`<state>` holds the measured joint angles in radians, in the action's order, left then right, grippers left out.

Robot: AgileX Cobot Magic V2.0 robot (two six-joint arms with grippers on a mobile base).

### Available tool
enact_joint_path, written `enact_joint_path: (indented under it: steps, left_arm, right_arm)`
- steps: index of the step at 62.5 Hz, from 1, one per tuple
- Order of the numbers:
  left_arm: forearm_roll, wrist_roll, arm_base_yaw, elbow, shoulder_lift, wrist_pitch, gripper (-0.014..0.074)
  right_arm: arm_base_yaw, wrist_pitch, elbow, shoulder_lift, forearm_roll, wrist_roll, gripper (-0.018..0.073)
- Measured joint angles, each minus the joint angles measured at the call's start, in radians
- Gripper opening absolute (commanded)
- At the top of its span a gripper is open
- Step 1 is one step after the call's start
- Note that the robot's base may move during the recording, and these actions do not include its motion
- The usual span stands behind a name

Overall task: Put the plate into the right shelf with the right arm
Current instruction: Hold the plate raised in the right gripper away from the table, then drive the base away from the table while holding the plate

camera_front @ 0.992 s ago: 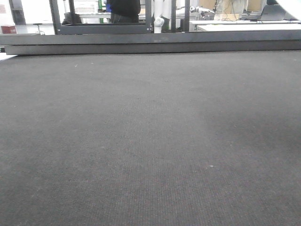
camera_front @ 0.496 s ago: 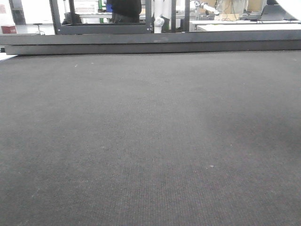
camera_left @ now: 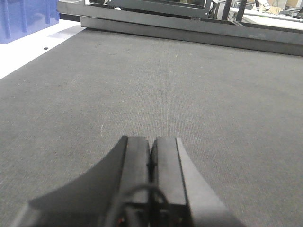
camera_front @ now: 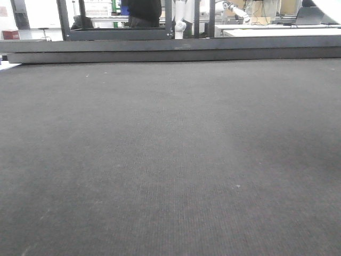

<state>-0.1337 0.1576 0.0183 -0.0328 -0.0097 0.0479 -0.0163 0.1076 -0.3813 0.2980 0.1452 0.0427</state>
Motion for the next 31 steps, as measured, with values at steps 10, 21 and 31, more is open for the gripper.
enact_joint_path:
  steps: [10, 21, 31]
  left_arm:
    - [0.0, 0.0, 0.0, 0.0, 0.0, 0.0, -0.0128]
    - [0.0, 0.0, 0.0, 0.0, 0.0, 0.0, -0.0128]
    - [0.0, 0.0, 0.0, 0.0, 0.0, 0.0, -0.0128]
  right_arm:
    - [0.0, 0.0, 0.0, 0.0, 0.0, 0.0, 0.0054]
    - [0.0, 0.0, 0.0, 0.0, 0.0, 0.0, 0.0054]
    - [0.0, 0.0, 0.0, 0.0, 0.0, 0.0, 0.0054]
